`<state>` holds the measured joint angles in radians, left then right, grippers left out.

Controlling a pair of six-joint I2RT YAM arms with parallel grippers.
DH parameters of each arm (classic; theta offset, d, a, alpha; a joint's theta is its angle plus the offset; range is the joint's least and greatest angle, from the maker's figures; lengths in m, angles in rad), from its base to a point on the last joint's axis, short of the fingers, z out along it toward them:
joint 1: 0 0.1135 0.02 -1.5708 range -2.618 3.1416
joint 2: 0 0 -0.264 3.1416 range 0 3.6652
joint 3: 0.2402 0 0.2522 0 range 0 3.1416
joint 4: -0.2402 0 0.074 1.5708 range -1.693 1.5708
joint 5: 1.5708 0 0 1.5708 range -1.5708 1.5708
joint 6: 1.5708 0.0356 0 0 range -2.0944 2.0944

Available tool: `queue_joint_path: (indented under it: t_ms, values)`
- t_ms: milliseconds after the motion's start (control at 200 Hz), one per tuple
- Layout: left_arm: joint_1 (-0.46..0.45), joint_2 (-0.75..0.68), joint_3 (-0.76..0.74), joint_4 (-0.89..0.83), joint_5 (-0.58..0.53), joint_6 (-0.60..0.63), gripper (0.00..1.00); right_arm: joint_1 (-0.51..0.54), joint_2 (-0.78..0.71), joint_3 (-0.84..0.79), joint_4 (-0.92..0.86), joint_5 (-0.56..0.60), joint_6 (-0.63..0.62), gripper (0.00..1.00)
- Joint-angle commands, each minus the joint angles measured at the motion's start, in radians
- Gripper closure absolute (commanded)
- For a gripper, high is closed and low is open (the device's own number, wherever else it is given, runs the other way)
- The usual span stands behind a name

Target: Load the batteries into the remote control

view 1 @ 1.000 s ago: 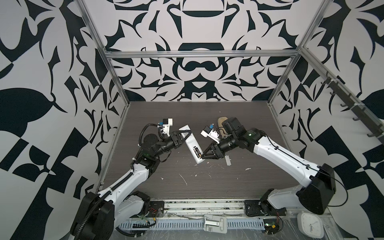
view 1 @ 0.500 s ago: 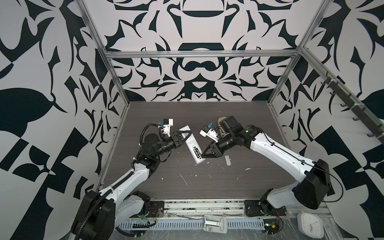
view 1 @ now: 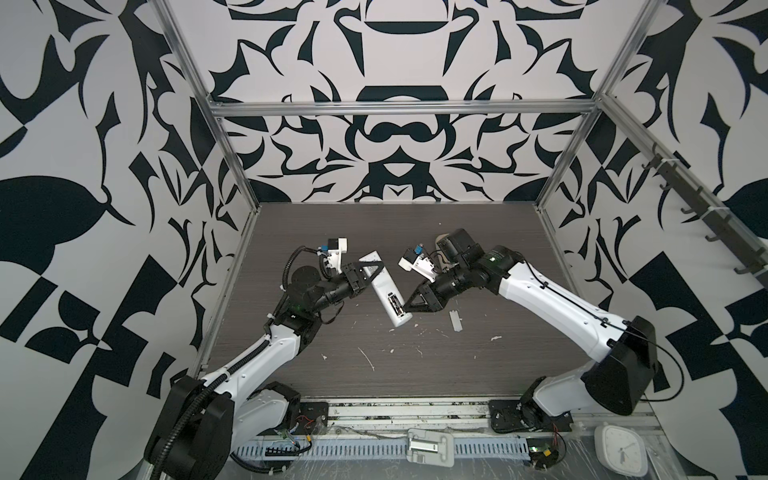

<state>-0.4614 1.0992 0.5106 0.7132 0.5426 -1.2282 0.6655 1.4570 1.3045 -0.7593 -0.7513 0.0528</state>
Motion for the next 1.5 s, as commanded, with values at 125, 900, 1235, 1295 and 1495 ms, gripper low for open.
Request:
queue_joint_path:
  t_ms: [125, 900, 1235, 1295, 1495]
  values:
    - [-0.017, -0.053, 0.051, 0.007, 0.068, -0.042, 1.0, -0.008, -0.079, -0.026, -0.007, 0.15, -0.046, 0.55]
    - [-0.018, -0.062, 0.084, -0.032, 0.144, -0.032, 1.0, -0.004, -0.145, -0.041, 0.155, -0.091, 0.044, 0.01]
    - [-0.018, -0.044, 0.106, -0.02, 0.154, -0.033, 1.0, 0.006, -0.092, -0.028, 0.193, -0.118, 0.049, 0.0]
    - [-0.018, -0.041, 0.107, -0.017, 0.154, -0.034, 1.0, 0.008, -0.079, -0.022, 0.197, -0.123, 0.049, 0.0]
    - [-0.018, -0.033, 0.113, 0.01, 0.155, -0.044, 1.0, 0.009, -0.069, -0.024, 0.201, -0.138, 0.027, 0.05]
